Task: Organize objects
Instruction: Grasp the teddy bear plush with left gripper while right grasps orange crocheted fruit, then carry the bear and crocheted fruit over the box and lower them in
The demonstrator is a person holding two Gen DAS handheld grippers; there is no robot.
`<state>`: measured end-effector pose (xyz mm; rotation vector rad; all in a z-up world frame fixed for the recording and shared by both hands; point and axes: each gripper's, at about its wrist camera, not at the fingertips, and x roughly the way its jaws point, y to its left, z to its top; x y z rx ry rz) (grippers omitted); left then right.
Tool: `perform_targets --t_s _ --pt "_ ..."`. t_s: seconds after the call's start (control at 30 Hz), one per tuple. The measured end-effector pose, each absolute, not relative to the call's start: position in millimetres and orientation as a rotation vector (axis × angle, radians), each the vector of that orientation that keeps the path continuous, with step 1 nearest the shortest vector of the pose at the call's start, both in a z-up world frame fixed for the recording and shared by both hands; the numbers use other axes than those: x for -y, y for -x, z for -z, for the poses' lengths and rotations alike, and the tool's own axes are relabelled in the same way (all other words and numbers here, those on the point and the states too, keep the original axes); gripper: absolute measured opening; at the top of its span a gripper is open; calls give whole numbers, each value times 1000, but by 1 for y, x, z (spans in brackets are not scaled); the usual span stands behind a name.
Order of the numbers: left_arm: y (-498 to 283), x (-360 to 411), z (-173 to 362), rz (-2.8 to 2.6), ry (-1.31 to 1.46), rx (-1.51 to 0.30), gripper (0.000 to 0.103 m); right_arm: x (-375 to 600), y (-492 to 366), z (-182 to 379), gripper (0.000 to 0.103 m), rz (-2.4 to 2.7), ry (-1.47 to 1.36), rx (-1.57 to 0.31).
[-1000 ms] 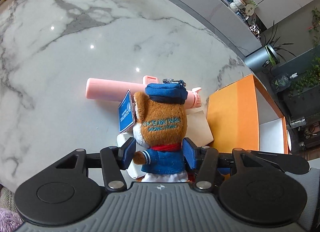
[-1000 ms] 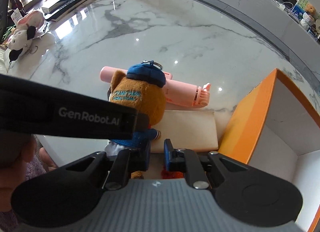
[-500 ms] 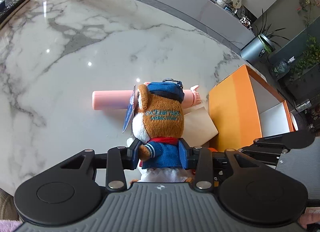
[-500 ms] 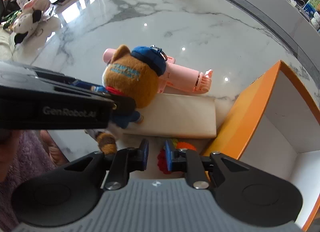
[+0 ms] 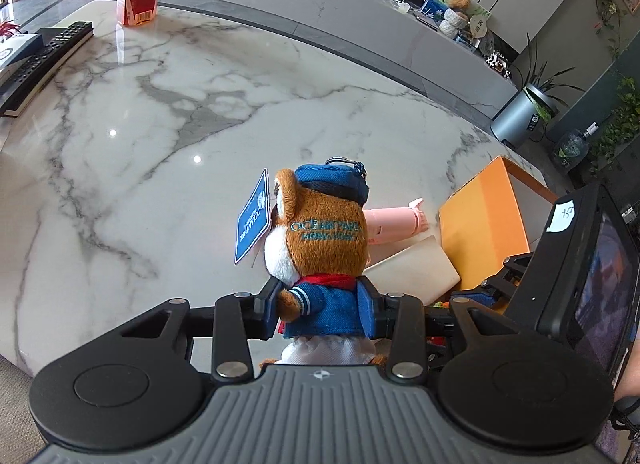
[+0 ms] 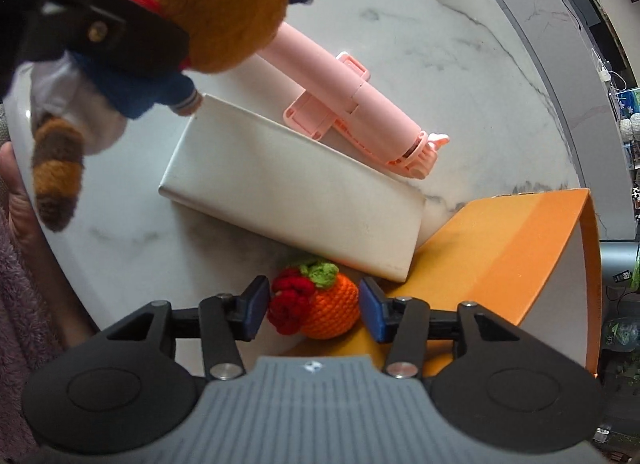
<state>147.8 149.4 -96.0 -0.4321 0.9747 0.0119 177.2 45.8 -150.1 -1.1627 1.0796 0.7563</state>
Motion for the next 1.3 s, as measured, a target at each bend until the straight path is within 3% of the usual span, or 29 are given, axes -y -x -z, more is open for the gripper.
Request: perform_targets --t_s 0.07,0.17,0.33,0.63,0.8,1.03,1.3 --pt "-147 -149 95 -7 430 -975 44 -47 -178 154 57 -746 1174 -1085" --pt "-144 -147 90 8 420 -971 44 -47 -180 162 47 -735 1190 -1105" --pt "-137 -141 77 41 366 -947 44 -40 -172 143 45 -764 1125 -1076" --pt "-125 -94 20 252 120 -853 45 16 -160 16 45 -839 828 -943" --pt "-129 -40 -11 415 -78 -786 45 79 -169 -23 45 -722 734 -902" --pt "-153 59 -17 631 -375 -738 45 166 -190 -13 45 -585 618 -957" --pt "-206 147 42 772 -642 -844 45 201 -213 17 45 -598 532 -1002"
